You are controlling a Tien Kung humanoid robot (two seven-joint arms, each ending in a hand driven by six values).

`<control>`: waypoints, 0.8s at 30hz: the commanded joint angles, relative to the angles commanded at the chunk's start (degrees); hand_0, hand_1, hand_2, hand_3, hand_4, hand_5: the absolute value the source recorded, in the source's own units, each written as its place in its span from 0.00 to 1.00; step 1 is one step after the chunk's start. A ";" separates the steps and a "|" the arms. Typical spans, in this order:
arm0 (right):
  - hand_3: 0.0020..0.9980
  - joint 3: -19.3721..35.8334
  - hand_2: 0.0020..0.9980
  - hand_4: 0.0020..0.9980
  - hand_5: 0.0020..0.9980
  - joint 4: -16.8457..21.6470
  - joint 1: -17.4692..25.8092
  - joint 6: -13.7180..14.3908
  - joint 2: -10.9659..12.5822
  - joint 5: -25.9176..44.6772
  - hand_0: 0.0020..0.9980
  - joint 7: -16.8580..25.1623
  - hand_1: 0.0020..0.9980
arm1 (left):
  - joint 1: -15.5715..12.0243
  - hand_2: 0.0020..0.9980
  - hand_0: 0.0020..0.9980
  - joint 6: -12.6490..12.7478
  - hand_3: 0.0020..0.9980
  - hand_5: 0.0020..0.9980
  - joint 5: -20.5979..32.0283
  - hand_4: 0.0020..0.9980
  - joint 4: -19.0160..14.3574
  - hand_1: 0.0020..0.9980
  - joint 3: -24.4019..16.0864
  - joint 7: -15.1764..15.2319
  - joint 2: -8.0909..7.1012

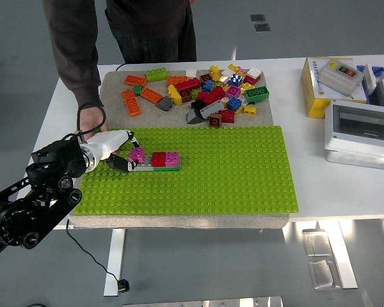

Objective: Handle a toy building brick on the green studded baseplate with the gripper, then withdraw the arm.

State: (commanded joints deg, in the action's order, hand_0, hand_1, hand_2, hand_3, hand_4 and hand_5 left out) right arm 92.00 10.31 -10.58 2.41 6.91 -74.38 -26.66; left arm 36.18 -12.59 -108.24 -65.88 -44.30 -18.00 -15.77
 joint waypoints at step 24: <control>0.76 -0.63 0.61 0.65 1.00 0.00 -0.10 0.10 0.00 0.36 0.67 0.28 0.59 | -0.02 0.99 1.00 0.71 0.55 0.22 -0.71 0.58 -0.91 1.00 -0.68 0.14 1.14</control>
State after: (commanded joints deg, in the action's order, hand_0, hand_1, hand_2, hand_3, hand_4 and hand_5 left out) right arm 91.37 10.31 -10.69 2.50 6.91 -74.02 -26.38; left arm 36.15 -11.88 -108.95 -66.80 -44.98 -17.86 -14.62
